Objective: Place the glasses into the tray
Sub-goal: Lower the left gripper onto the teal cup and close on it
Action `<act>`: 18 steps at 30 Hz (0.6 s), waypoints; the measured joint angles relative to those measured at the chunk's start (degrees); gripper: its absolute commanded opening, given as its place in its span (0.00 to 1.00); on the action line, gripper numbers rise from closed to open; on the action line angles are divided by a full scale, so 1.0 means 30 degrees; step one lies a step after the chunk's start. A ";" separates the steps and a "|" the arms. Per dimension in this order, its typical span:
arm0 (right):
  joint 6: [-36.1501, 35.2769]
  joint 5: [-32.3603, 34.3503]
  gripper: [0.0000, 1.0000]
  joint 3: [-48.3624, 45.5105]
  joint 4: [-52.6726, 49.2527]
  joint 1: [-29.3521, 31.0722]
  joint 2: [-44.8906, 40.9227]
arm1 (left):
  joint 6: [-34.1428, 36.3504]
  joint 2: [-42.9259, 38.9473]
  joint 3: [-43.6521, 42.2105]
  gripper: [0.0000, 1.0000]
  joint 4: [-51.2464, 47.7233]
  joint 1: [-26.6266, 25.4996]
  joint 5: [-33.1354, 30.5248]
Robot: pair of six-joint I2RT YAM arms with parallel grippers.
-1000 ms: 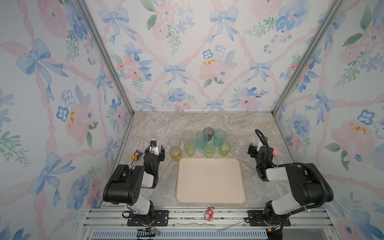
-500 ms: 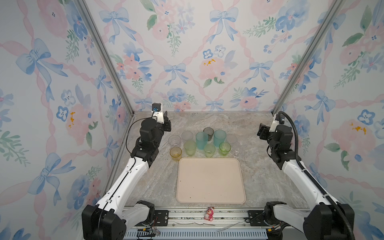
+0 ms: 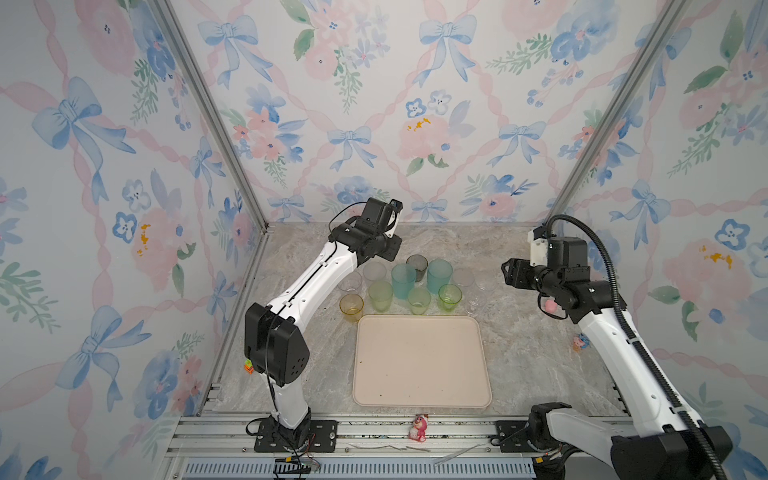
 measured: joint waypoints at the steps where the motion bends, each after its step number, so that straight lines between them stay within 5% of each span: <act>1: 0.0000 -0.0007 0.69 0.0175 -0.0109 0.0248 0.0073 | 0.0087 0.0328 0.0291 0.24 -0.0430 -0.0095 0.0073; 18: -0.0029 0.0007 0.70 0.0692 -0.0911 0.1668 0.1260 | 0.0495 0.5260 0.4575 0.26 -0.4590 -0.0313 0.1129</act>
